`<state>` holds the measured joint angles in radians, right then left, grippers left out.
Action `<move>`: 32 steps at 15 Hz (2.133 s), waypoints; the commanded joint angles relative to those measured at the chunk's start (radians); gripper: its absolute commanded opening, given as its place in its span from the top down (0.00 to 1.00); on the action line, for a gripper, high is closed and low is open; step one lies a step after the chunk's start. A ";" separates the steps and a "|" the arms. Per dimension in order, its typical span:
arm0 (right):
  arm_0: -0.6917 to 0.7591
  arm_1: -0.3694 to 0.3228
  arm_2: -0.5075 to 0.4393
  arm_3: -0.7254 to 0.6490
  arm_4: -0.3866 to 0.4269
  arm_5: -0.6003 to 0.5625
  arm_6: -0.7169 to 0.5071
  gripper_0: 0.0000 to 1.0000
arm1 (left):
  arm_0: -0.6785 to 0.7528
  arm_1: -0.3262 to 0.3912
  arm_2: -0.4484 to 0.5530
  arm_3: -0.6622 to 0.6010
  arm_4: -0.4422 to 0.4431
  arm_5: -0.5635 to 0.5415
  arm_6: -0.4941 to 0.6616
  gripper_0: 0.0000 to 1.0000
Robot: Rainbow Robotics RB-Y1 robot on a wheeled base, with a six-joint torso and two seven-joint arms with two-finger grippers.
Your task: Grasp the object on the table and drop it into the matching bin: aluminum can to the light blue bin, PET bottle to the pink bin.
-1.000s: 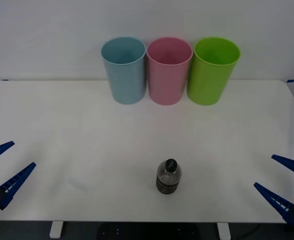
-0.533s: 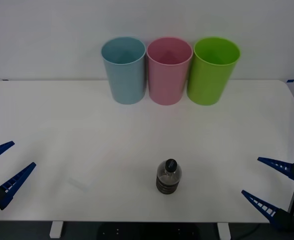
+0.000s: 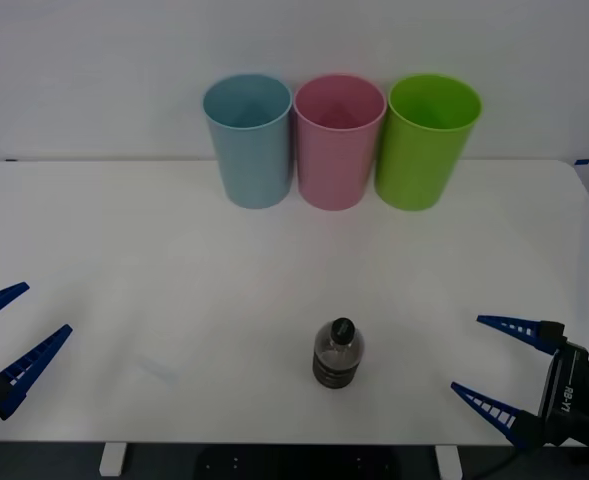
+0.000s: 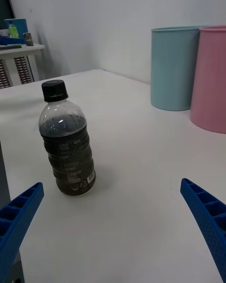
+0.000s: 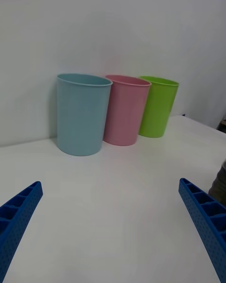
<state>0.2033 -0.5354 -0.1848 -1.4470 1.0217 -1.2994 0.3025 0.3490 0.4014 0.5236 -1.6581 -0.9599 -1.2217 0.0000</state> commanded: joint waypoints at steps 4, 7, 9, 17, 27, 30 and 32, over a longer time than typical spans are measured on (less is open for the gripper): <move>-0.070 0.000 0.103 0.040 0.008 0.015 0.036 0.00 | 0.000 0.000 0.000 0.000 0.000 0.000 0.000 0.00; -0.090 0.000 0.162 0.039 0.018 0.048 0.064 0.00 | 0.000 0.000 0.000 0.000 0.000 0.000 0.000 0.00; -0.099 0.000 0.200 0.039 0.021 0.083 0.081 0.00 | 0.000 0.000 0.000 0.000 0.000 0.000 0.000 0.00; -0.139 0.002 0.372 0.039 0.025 0.239 0.152 0.00 | 0.000 0.000 0.000 0.000 0.000 0.000 0.000 0.00; -0.190 0.095 0.447 0.039 0.084 0.381 0.171 0.00 | 0.000 0.000 0.000 0.000 0.000 0.000 0.000 0.00; -0.206 0.098 0.490 0.039 0.084 0.436 0.170 0.00 | 0.000 0.000 0.000 0.000 0.000 0.000 0.000 0.00; -0.213 0.104 0.501 0.040 0.086 0.454 0.167 0.00 | 0.000 0.000 0.000 0.000 0.000 0.000 0.000 0.00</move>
<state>-0.0077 -0.4334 0.3123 -1.4078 1.1065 -0.8514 0.4715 0.3491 0.4014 0.5236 -1.6581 -0.9599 -1.2217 0.0000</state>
